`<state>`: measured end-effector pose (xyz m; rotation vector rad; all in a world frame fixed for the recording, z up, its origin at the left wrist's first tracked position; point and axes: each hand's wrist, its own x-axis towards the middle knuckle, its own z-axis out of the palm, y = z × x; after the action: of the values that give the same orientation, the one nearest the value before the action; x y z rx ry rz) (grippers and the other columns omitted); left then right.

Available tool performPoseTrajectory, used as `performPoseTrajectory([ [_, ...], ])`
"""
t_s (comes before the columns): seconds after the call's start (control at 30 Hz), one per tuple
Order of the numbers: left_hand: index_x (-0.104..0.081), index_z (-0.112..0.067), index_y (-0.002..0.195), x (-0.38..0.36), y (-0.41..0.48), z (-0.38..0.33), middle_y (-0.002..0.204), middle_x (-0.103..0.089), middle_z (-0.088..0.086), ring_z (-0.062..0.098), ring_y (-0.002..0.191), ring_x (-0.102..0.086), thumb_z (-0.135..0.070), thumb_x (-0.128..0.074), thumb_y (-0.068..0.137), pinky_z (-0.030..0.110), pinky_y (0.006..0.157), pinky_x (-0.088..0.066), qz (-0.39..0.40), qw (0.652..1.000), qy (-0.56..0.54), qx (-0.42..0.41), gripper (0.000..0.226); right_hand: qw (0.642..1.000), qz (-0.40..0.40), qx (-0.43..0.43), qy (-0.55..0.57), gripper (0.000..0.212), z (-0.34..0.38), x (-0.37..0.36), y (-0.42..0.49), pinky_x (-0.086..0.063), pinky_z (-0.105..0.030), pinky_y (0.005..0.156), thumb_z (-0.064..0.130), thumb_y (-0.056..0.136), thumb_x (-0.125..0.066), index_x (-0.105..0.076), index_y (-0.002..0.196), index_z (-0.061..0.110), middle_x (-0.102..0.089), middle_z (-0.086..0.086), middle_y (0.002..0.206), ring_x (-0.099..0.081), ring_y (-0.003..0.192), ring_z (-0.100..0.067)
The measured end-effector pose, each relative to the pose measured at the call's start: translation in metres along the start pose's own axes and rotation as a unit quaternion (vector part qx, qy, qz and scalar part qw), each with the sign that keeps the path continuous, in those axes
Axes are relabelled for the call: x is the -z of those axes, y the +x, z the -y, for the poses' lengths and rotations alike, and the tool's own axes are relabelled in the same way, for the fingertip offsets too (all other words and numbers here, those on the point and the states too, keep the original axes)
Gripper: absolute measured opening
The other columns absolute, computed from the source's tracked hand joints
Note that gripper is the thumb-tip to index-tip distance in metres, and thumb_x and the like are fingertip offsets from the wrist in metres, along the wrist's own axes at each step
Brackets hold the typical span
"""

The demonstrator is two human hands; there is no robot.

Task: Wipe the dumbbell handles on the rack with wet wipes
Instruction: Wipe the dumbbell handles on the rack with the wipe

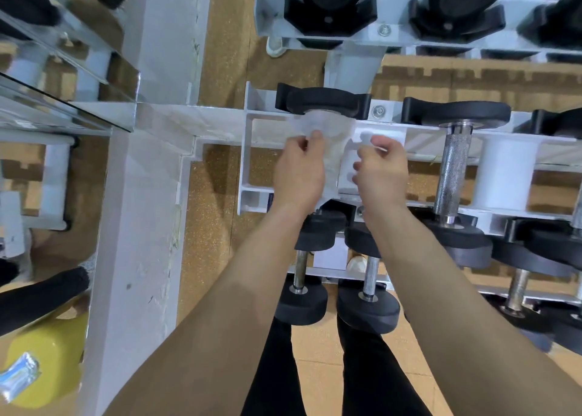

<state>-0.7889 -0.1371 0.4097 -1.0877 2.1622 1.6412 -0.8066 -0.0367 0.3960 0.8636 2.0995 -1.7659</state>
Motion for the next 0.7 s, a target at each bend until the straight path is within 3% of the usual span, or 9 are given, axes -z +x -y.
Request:
performPoseTrajectory([
  [0.07, -0.056, -0.014, 0.127, -0.010, 0.005, -0.006, 0.118, -0.063, 0.005, 0.022, 0.106, -0.059, -0.060, -0.038, 0.102, 0.039, 0.095, -0.045, 0.057, 0.996, -0.029, 0.054, 0.055, 1.000, -0.003, 0.004, -0.014, 0.020, -0.014, 0.004, -0.015, -0.053, -0.048, 0.097, 0.018, 0.095, -0.050, -0.054, 0.103, 0.036, -0.061, 0.009, 0.105, -0.065, 0.102, -0.020],
  [0.17, -0.058, -0.019, 0.103, -0.016, 0.021, -0.008, 0.107, -0.066, 0.008, 0.023, 0.100, -0.063, -0.069, -0.039, 0.097, 0.039, 0.092, -0.049, 0.055, 0.992, -0.094, 0.069, 0.053, 1.000, 0.002, -0.006, -0.027, 0.018, -0.034, 0.002, -0.035, -0.050, -0.034, 0.086, 0.019, 0.098, -0.048, -0.057, 0.106, 0.032, -0.063, 0.008, 0.105, -0.065, 0.100, -0.017],
  [0.27, -0.061, -0.013, 0.116, -0.013, 0.031, -0.005, 0.100, -0.067, -0.001, 0.012, 0.094, -0.064, -0.062, -0.038, 0.101, 0.025, 0.080, -0.048, 0.075, 0.992, -0.088, 0.047, 0.056, 0.999, -0.016, -0.007, -0.040, 0.016, -0.044, -0.010, -0.043, -0.041, -0.023, 0.072, 0.017, 0.100, -0.049, -0.059, 0.107, 0.027, -0.062, 0.011, 0.098, -0.060, 0.088, -0.005],
  [0.37, -0.064, -0.009, 0.120, -0.010, 0.032, -0.001, 0.105, -0.073, 0.007, 0.019, 0.097, -0.070, -0.063, -0.043, 0.099, 0.034, 0.093, -0.055, 0.097, 0.988, -0.113, 0.046, 0.062, 0.998, -0.046, 0.005, -0.045, 0.014, -0.045, -0.020, -0.045, -0.037, -0.020, 0.067, 0.017, 0.101, -0.049, -0.060, 0.107, 0.023, -0.062, 0.012, 0.095, -0.057, 0.084, -0.003],
  [0.5, -0.062, -0.012, 0.121, 0.006, 0.022, 0.010, 0.091, -0.072, 0.000, 0.004, 0.077, -0.070, -0.051, -0.044, 0.104, 0.015, 0.069, -0.053, 0.156, 0.986, -0.058, 0.011, 0.046, 0.997, -0.066, 0.016, -0.040, 0.015, -0.047, -0.025, -0.051, -0.037, -0.023, 0.074, 0.017, 0.103, -0.044, -0.054, 0.108, 0.027, -0.061, 0.009, 0.104, -0.056, 0.096, -0.013],
  [0.6, -0.056, -0.014, 0.129, 0.019, 0.020, 0.018, 0.108, -0.074, 0.004, 0.017, 0.099, -0.072, -0.048, -0.047, 0.104, 0.031, 0.090, -0.056, 0.237, 0.971, 0.003, 0.041, 0.043, 0.996, -0.077, 0.017, -0.029, 0.014, -0.048, -0.026, -0.052, -0.037, -0.019, 0.076, 0.020, 0.105, -0.042, -0.052, 0.111, 0.028, -0.058, 0.007, 0.110, -0.055, 0.101, -0.014],
  [0.7, -0.056, -0.016, 0.125, 0.014, 0.019, 0.015, 0.108, -0.072, 0.003, 0.022, 0.100, -0.069, -0.049, -0.052, 0.101, 0.036, 0.090, -0.054, 0.226, 0.972, 0.037, 0.041, 0.041, 0.996, -0.080, 0.017, -0.024, 0.013, -0.048, -0.026, -0.051, -0.037, -0.018, 0.076, 0.023, 0.106, -0.041, -0.052, 0.111, 0.026, -0.057, 0.009, 0.105, -0.054, 0.098, -0.013],
])
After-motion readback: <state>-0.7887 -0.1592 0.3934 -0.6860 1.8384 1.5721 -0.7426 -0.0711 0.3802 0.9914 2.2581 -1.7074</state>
